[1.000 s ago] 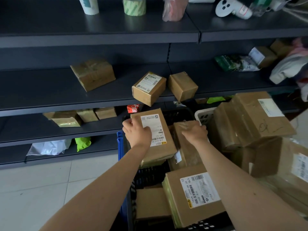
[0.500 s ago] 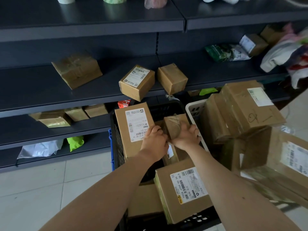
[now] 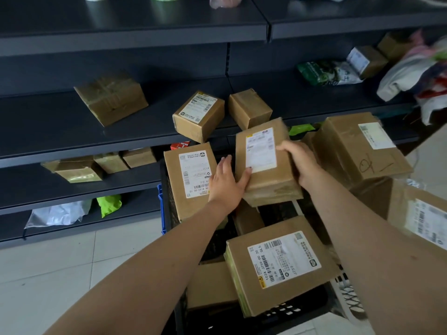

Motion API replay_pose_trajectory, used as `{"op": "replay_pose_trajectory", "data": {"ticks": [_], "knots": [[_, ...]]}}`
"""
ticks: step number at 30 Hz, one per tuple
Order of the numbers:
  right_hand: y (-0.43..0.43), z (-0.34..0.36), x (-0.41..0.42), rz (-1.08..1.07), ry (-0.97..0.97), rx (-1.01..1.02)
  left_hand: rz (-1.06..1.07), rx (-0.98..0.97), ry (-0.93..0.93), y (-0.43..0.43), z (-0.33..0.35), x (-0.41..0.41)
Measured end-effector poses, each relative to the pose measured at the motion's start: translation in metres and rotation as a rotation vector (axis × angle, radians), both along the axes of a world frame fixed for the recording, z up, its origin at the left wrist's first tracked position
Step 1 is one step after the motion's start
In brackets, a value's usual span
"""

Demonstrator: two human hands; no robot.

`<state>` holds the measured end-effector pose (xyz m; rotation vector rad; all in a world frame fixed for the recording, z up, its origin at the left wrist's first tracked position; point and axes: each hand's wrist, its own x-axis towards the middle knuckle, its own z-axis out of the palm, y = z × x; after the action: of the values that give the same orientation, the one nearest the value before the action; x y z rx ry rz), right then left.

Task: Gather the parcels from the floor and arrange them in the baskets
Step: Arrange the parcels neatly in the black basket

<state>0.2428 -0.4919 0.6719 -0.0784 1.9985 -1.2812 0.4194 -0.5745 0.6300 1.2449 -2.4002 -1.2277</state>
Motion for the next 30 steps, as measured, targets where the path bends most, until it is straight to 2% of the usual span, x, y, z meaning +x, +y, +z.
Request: {"op": "replay_pose_trajectory", "data": {"ticks": [3,6,10,16,23,26,30], "knots": [[0.008,0.007,-0.005,0.03,-0.121,-0.132,0.157,0.51,0.268,-0.005,0.028,-0.011],[0.003,0.017,0.0,0.039,-0.196,-0.261,0.252,0.676,0.448,-0.023,0.052,-0.009],[-0.022,0.039,0.011,0.13,-0.262,-0.382,0.394,0.542,0.562,-0.057,0.07,0.009],[-0.069,0.037,0.053,0.237,-0.329,-0.364,0.572,0.443,0.642,-0.078,0.076,0.041],[-0.075,0.014,0.075,0.435,-0.281,-0.179,0.708,0.383,0.483,-0.072,0.058,0.07],[-0.078,0.014,0.076,0.457,-0.258,-0.176,0.674,0.386,0.478,-0.07,0.06,0.069],[-0.081,0.015,0.071,0.368,-0.271,-0.191,0.624,0.146,0.469,-0.066,0.076,0.057]]}}
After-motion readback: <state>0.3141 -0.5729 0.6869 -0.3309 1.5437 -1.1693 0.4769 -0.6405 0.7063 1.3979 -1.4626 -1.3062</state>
